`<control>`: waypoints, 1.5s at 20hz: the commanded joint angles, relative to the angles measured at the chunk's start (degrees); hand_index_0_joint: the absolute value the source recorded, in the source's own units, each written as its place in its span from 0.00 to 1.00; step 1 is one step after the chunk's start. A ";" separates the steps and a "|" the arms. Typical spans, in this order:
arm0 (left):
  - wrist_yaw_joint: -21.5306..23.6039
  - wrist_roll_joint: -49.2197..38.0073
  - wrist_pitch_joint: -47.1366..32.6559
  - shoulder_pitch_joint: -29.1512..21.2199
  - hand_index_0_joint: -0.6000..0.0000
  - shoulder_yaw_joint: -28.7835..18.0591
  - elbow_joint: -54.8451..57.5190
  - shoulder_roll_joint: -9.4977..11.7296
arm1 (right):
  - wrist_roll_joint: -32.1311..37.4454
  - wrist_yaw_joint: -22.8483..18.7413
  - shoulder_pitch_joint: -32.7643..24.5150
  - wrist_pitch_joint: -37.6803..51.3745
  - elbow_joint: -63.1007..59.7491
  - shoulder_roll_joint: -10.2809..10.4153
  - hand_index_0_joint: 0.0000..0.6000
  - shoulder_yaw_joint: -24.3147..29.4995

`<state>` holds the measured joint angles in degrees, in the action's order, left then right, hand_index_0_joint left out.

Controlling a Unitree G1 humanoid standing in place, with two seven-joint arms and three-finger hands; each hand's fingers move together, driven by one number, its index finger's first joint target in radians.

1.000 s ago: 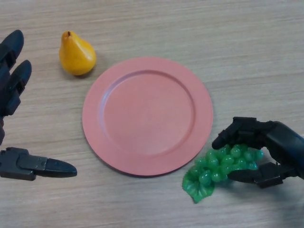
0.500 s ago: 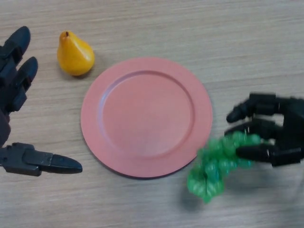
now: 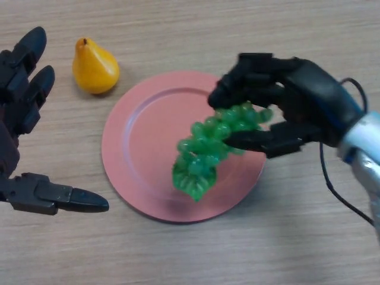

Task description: Pick up the green grapes and place it on the plate

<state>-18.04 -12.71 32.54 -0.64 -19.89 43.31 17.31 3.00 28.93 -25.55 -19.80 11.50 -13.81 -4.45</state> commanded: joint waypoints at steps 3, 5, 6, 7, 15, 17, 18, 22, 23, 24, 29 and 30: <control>1.58 -2.35 -6.75 -0.51 1.00 -3.96 0.45 2.07 | -3.36 -8.70 -8.56 11.56 -6.01 2.75 1.00 -1.08; 1.60 -1.84 -7.56 -0.25 1.00 -3.55 -0.31 1.94 | -7.30 -10.41 -8.58 13.77 -7.86 2.88 1.00 -2.00; 1.61 -1.77 -7.61 -0.25 1.00 -3.49 -0.34 1.94 | -7.48 -10.45 -8.57 13.89 -7.93 2.89 0.92 -2.03; 1.71 -1.05 -8.13 -0.18 1.00 -3.13 -0.56 1.95 | -7.91 -10.48 -8.54 14.14 -8.07 2.89 0.67 -2.07; 2.61 6.83 -11.96 -0.27 1.00 1.48 -1.96 0.89 | -9.72 -9.95 -3.85 11.49 2.24 2.19 0.00 1.94; 2.49 5.04 -10.76 -0.23 1.00 1.15 -1.85 0.37 | -8.13 -9.74 -0.16 11.14 6.81 0.64 0.00 4.12; 2.47 4.80 -10.46 -0.17 1.00 1.17 -1.67 0.42 | -7.35 -9.25 1.36 9.63 8.98 -0.17 0.00 4.93; 1.38 6.09 -11.89 0.41 1.00 1.56 -1.76 0.77 | -5.43 -11.76 11.32 13.27 17.38 -3.49 0.00 9.72; -1.94 10.93 -16.15 2.18 1.00 2.80 -2.13 1.05 | -4.78 -11.84 15.27 15.30 20.05 -3.52 0.00 11.11; -3.14 11.25 -16.81 2.52 1.00 2.15 -1.96 0.60 | -3.17 -12.05 16.46 14.32 21.79 -3.30 0.00 11.74; -2.50 12.37 -17.88 2.34 1.00 1.07 -3.35 -0.25 | 7.29 -18.44 22.49 5.29 29.64 -1.42 0.00 13.52; -2.13 12.52 -16.59 2.20 1.00 1.34 -2.98 -0.23 | 7.72 -18.79 23.16 4.87 30.35 -1.19 0.00 13.04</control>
<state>-21.71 -0.71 20.73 2.73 -15.46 37.71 15.15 8.38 10.97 -0.89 -21.13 38.50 -14.23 6.32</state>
